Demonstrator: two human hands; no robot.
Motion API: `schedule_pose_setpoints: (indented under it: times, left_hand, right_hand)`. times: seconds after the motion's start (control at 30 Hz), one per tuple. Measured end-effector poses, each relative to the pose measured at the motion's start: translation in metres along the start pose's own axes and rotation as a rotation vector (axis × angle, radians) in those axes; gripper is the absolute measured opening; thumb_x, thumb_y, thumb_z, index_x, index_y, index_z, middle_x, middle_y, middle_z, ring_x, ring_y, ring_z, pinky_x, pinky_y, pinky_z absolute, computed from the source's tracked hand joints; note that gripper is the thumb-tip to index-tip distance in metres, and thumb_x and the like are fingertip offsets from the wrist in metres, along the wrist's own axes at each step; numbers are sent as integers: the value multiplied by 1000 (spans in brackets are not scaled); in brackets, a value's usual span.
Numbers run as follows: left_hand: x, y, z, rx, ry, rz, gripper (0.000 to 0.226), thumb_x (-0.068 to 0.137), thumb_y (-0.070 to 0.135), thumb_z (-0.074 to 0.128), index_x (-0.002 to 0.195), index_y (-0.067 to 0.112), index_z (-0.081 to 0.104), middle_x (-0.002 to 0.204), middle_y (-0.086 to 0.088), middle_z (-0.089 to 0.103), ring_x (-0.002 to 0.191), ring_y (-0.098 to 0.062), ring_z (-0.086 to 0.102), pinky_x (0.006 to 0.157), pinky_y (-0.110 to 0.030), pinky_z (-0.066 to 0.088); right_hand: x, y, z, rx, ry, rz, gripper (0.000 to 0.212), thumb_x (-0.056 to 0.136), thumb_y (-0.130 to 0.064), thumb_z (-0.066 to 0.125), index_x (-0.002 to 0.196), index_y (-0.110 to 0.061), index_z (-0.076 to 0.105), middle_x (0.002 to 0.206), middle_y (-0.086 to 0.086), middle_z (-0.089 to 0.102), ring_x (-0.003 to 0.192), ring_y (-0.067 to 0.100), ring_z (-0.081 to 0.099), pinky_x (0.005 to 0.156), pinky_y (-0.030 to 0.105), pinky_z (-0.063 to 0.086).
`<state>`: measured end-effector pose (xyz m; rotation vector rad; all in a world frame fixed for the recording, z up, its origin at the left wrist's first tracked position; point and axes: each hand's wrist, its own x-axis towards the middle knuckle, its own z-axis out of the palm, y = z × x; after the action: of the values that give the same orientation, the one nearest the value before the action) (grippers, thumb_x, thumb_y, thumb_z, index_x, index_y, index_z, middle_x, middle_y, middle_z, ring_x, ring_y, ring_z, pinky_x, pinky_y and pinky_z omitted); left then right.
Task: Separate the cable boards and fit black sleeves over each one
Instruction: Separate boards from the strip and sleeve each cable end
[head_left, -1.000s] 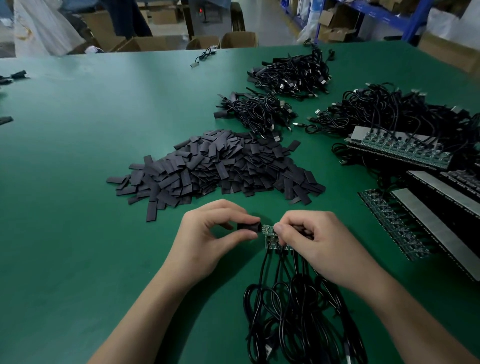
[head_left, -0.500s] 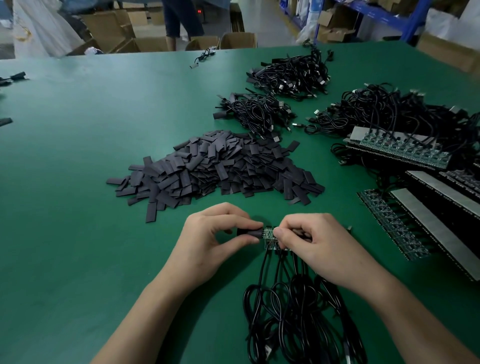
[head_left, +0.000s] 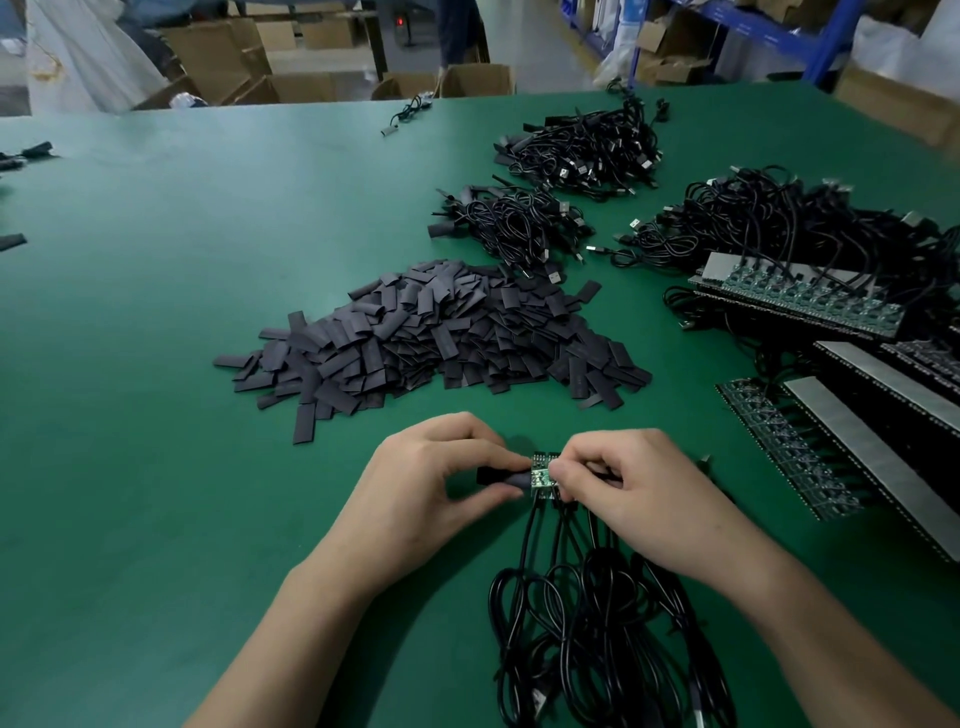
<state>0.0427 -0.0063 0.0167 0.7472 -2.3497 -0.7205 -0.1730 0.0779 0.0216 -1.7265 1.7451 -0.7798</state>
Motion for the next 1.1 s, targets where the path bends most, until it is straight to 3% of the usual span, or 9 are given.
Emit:
schedule_pose_setpoints:
  times: [0.17,0.43,0.6,0.73,0.9,1.1]
  left_hand:
    - [0,3,1,-4,25,-9,19,85,29,83,103,25,81,97,16,69,91,-2,67,83,-30,56]
    - [-1,3,7,-21,57,-48,15,87,35,80,101,29,80,95,17,69,89,-6,69,79,-35,57]
    - [-1,2,10,-20,44,-7,16,87,33,80,104,31,79,96,17,67,90,-5,68,79,-32,56]
    - [-1,2,9,-29,100,-15,16,88,32,80,104,28,80,97,17,69,90,-6,68,79,-32,56]
    - [0,1,5,-19,176,-18,18,85,21,84,103,22,81,97,14,71,89,-9,69,73,-35,55]
    - [-1,2,8,-33,184,43,17,86,20,82,103,18,81,96,12,70,87,-6,67,73,-24,53]
  right_hand:
    - [-1,-3,-1,58,0,32,30,98,-45,57,73,-30,67,51,-9,45,47,5,34,49,24,34]
    - [-3,-4,2,21,12,25,31,98,-45,56,76,-27,66,52,-9,46,47,6,36,49,24,33]
    - [-2,-4,4,33,23,13,26,98,-47,56,79,-35,68,53,-8,49,47,6,36,49,26,30]
    - [-3,-8,0,95,10,-15,31,91,-62,49,87,-40,70,68,0,63,59,21,56,58,43,47]
    - [-2,-5,-11,135,42,-21,17,96,-43,61,84,-35,70,70,-5,66,61,18,60,58,34,47]
    - [-3,-7,-13,157,19,17,20,96,-36,65,77,-33,72,69,-1,65,59,18,54,54,25,39]
